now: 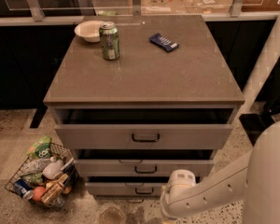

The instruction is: Open bottom drawer

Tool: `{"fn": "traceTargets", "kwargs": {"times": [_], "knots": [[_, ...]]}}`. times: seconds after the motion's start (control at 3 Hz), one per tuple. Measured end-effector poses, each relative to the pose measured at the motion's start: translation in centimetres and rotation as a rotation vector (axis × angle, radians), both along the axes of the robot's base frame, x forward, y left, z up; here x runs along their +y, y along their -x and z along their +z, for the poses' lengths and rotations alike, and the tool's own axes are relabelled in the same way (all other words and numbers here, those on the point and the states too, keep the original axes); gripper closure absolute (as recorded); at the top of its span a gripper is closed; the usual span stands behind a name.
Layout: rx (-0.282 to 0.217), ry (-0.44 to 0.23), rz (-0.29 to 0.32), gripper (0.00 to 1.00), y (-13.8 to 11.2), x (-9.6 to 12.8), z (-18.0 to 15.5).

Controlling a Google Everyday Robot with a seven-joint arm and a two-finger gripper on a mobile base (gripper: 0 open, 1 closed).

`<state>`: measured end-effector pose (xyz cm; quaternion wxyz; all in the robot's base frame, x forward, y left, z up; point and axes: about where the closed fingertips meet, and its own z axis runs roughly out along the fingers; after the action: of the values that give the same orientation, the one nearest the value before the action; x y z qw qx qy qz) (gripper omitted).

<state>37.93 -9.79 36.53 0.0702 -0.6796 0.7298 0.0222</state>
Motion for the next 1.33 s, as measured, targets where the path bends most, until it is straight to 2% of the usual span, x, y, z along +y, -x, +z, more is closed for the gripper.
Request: {"fn": "traceTargets", "kwargs": {"times": [0.33, 0.67, 1.0, 1.33], "knots": [[0.019, 0.011, 0.011, 0.00, -1.1, 0.4, -2.9], [0.019, -0.010, 0.023, 0.00, -1.8, 1.2, -6.4], [-0.002, -0.015, 0.061, 0.00, -2.4, 2.3, -9.2], [-0.025, -0.026, 0.130, 0.00, -2.8, 4.6, -12.5]]}}
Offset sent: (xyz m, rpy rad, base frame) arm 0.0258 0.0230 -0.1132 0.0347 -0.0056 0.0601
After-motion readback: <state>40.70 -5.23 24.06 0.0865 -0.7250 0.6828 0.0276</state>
